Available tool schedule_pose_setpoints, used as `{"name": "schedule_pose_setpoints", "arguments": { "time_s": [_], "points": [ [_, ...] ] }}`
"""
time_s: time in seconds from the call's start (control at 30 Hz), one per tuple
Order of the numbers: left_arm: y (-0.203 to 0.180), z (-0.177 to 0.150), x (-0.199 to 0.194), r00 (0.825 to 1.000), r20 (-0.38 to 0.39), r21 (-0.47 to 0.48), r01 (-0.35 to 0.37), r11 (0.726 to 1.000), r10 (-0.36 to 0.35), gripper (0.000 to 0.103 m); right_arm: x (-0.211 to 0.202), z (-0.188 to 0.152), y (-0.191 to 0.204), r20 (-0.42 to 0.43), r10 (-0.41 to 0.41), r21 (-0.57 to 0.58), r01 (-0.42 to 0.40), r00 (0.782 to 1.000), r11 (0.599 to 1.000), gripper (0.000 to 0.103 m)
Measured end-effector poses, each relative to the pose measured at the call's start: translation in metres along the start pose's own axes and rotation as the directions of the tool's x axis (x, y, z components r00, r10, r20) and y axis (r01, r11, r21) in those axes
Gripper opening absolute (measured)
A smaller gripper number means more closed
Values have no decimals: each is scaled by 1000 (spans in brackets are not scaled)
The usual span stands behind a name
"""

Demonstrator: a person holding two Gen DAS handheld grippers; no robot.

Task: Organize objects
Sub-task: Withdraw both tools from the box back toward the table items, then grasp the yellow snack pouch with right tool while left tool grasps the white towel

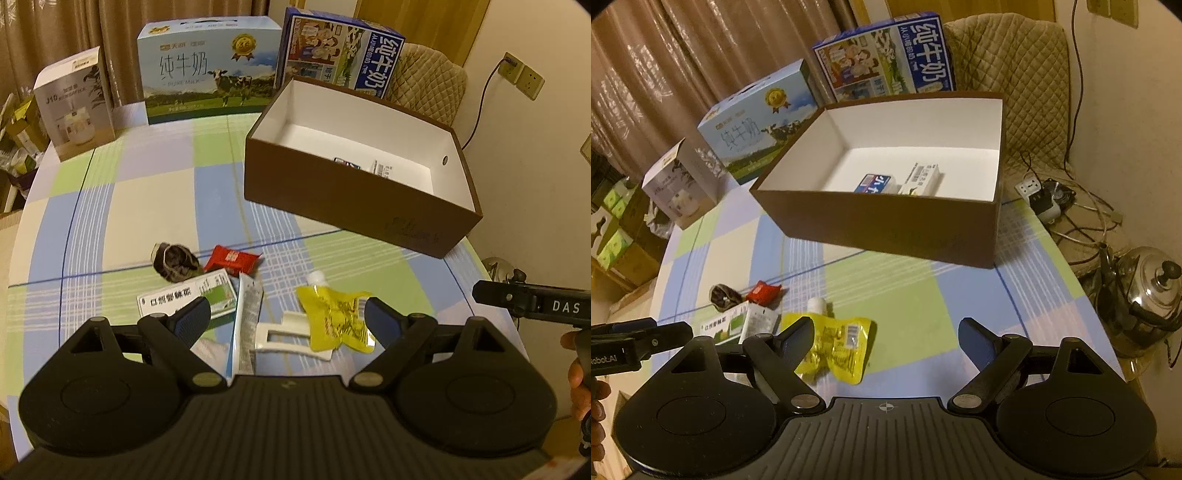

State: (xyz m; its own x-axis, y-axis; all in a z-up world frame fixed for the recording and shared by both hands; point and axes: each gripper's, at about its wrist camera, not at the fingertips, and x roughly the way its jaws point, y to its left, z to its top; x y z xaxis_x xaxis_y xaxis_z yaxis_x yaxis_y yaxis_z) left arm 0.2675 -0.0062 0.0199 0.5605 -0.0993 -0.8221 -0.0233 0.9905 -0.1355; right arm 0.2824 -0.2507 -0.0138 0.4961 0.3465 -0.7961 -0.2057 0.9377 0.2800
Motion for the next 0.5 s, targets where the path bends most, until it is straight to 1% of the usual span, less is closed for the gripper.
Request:
{"name": "schedule_pose_setpoints", "arguments": {
  "time_s": [0.17, 0.3, 0.5],
  "points": [
    [10, -13, 1, 1000, -27, -18, -15, 1000, 14, 88, 3, -9, 4, 0, -9, -22, 9, 1000, 1000, 83],
    [21, -24, 5, 998, -53, -36, -30, 999, 29, 88, 9, -18, 11, -7, -9, -79, 9, 1000, 997, 83],
    [37, -40, 10, 996, -73, -69, -54, 996, 49, 88, 22, -31, 21, -28, 27, -161, -31, 999, 987, 83]
  ]
}}
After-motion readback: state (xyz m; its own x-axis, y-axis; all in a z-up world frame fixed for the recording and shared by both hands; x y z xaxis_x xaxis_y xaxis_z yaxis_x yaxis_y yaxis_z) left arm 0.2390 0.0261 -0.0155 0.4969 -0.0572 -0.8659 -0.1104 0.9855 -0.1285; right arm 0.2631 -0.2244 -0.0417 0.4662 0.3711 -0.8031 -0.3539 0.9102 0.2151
